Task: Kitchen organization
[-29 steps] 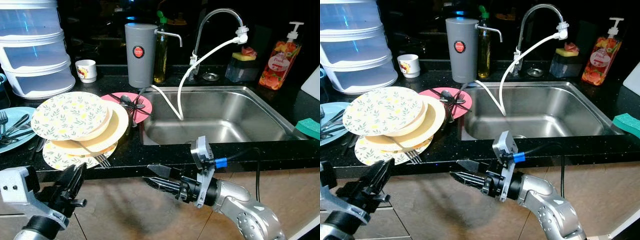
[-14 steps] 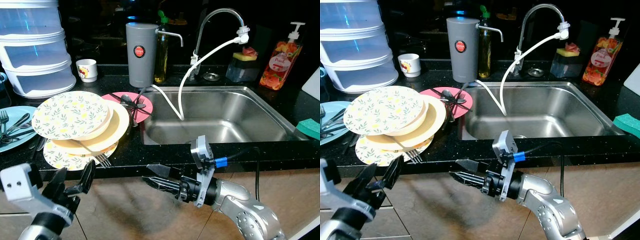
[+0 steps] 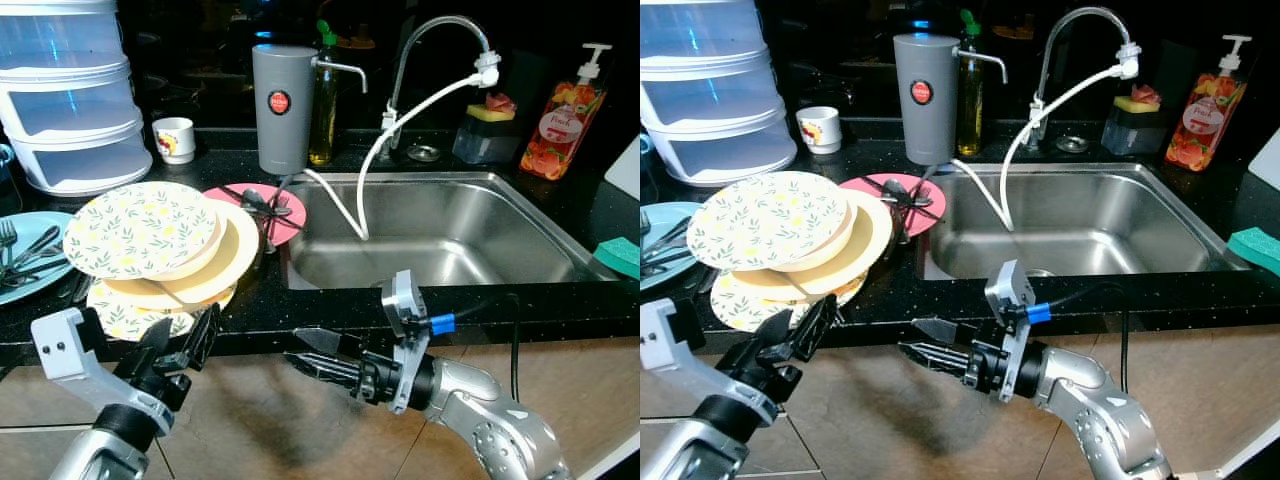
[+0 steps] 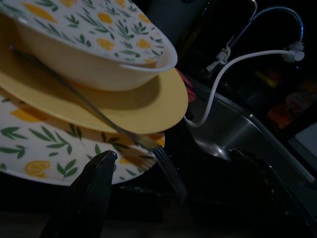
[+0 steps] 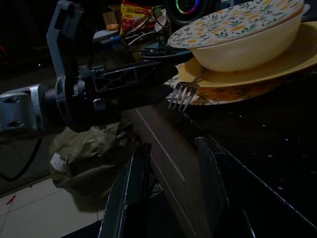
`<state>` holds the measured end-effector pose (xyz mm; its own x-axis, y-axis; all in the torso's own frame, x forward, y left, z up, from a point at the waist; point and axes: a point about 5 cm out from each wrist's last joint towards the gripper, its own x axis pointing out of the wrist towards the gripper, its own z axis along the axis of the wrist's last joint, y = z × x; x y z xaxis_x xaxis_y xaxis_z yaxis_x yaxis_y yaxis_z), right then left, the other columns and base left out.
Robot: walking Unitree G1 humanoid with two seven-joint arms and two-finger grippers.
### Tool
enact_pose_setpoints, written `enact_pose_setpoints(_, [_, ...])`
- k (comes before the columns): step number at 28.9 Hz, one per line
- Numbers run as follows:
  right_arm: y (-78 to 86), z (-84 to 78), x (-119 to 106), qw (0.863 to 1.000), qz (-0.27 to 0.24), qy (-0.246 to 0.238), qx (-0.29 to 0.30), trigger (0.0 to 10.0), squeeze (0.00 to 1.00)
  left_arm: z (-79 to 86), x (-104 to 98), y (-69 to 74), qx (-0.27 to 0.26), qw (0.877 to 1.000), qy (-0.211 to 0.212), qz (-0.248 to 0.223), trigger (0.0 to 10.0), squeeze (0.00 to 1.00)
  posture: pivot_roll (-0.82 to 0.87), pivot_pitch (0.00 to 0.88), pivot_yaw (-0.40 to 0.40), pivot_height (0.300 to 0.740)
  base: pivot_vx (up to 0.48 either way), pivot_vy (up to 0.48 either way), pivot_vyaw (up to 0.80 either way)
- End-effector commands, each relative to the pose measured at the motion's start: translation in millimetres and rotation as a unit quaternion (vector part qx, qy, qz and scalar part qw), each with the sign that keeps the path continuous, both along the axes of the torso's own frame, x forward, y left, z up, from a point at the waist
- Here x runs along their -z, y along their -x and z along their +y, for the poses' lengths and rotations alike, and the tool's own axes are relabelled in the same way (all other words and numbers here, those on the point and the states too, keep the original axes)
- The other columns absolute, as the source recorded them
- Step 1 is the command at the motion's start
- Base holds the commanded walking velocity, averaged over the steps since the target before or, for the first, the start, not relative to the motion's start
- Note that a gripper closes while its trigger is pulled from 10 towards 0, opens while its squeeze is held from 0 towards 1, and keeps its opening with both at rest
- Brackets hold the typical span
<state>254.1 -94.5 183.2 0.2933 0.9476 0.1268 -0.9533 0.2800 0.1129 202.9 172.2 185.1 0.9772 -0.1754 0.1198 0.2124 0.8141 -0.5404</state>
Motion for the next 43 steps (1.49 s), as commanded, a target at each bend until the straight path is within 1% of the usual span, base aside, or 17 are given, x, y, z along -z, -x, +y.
enact_pose_setpoints(1, [-2.0, -3.0, -1, 1.000, -0.001, 0.000, 0.002, 10.0, 0.00, 5.3, 6, -4.1, -0.009, 1.000, -0.008, 0.028, 10.0, 0.00, 0.06, 0.025, -0.024, 0.740, 0.000, 0.000, 0.00])
enact_pose_setpoints(2, [-2.0, -3.0, -1, 1.000, -0.001, 0.000, 0.002, 10.0, 0.00, 5.3, 6, -4.1, -0.009, 1.000, -0.008, 0.028, 10.0, 0.00, 0.06, 0.025, -0.024, 0.740, 0.000, 0.000, 0.00])
enact_pose_setpoints(3, [-2.6, -3.1, -1, 1.000, -0.002, 0.000, 0.003, 10.0, 0.00, 9.0, 12, -8.8, -0.015, 0.997, -0.034, 0.066, 10.0, 0.00, 0.06, 0.025, -0.023, 0.740, 0.000, 0.000, 0.00])
enact_pose_setpoints(6, [-3.2, -3.4, -2, 1.000, -0.002, 0.000, 0.003, 10.0, 0.00, 10.7, 12, -13.0, -0.018, 0.996, -0.040, 0.082, 10.0, 0.00, 0.06, 0.025, -0.023, 0.740, 0.000, 0.000, 0.00])
enact_pose_setpoints(10, [-3.8, -3.8, -2, 1.000, -0.004, -0.001, 0.004, 10.0, 0.00, 8.8, 1, -20.1, -0.002, 0.997, -0.026, 0.068, 10.0, 0.00, 0.06, 0.024, -0.020, 0.740, 0.000, 0.000, 0.00])
enact_pose_setpoints(17, [-3.4, -4.2, -2, 1.000, -0.005, 0.000, 0.005, 10.0, 0.00, 4.7, 0, -21.4, 0.017, 0.996, -0.029, 0.084, 10.0, 0.00, 0.05, 0.023, -0.015, 0.740, 0.000, 0.000, 0.00])
enact_pose_setpoints(23, [-3.0, -5.3, -3, 1.000, -0.006, 0.003, 0.002, 10.0, 0.00, -0.4, 2, -19.3, 0.028, 0.993, -0.022, 0.115, 10.0, 0.00, 0.05, 0.025, -0.016, 0.740, 0.000, 0.000, 0.00])
enact_pose_setpoints(27, [-3.1, -5.4, -3, 1.000, -0.006, 0.004, 0.000, 10.0, 0.00, -0.7, 3, -19.4, 0.023, 0.992, 0.002, 0.127, 10.0, 0.00, 0.05, 0.025, -0.016, 0.740, 0.000, 0.000, 0.00])
enact_pose_setpoints(30, [-3.0, -5.3, -3, 1.000, -0.006, 0.004, 0.000, 10.0, 0.00, -0.1, 3, -19.7, 0.020, 0.991, 0.004, 0.130, 10.0, 0.00, 0.05, 0.025, -0.016, 0.740, 0.000, 0.000, 0.00])
enact_pose_setpoints(32, [-3.1, -5.2, -3, 1.000, -0.006, 0.004, -0.001, 10.0, 0.00, 1.6, 3, -21.5, 0.014, 0.991, 0.015, 0.130, 10.0, 0.00, 0.05, 0.025, -0.016, 0.740, 0.000, 0.000, 0.00])
enact_pose_setpoints(33, [-3.2, -5.0, -3, 1.000, -0.006, 0.004, -0.002, 10.0, 0.00, 2.8, 2, -23.4, 0.009, 0.991, 0.030, 0.129, 10.0, 0.00, 0.05, 0.025, -0.016, 0.740, 0.000, 0.000, 0.00])
enact_pose_setpoints(34, [-3.2, -5.0, -3, 1.000, -0.006, 0.004, -0.002, 10.0, 0.00, 2.8, 2, -23.4, 0.009, 0.991, 0.030, 0.129, 10.0, 0.00, 0.05, 0.025, -0.016, 0.740, 0.000, 0.000, 0.00])
enact_pose_setpoints(35, [-3.3, -5.0, -3, 1.000, -0.006, 0.004, -0.002, 10.0, 0.00, 2.7, 2, -25.6, 0.008, 0.990, 0.055, 0.129, 10.0, 0.00, 0.05, 0.025, -0.016, 0.740, 0.000, 0.000, 0.00])
enact_pose_setpoints(37, [-3.4, -4.7, -3, 1.000, -0.006, 0.004, -0.002, 10.0, 0.00, 1.8, 0, -29.1, 0.008, 0.988, 0.085, 0.129, 10.0, 0.00, 0.05, 0.024, -0.017, 0.740, 0.000, 0.000, 0.00])
enact_pose_setpoints(38, [-3.4, -4.7, -3, 1.000, -0.006, 0.004, -0.002, 10.0, 0.00, 1.8, 0, -29.1, 0.008, 0.988, 0.085, 0.129, 10.0, 0.00, 0.05, 0.024, -0.017, 0.740, 0.000, 0.000, 0.00])
enact_pose_setpoints(41, [-3.2, -5.3, -3, 1.000, -0.006, 0.005, -0.002, 10.0, 0.00, -2.8, -7, -32.7, 0.021, 0.983, 0.131, 0.130, 10.0, 0.00, 0.05, 0.024, -0.017, 0.740, 0.000, 0.000, 0.00])
enact_pose_setpoints(43, [-3.1, -5.6, -3, 1.000, -0.007, 0.005, -0.001, 10.0, 0.00, -4.6, -7, -33.4, 0.026, 0.981, 0.137, 0.135, 10.0, 0.00, 0.05, 0.024, -0.017, 0.740, 0.000, 0.000, 0.00])
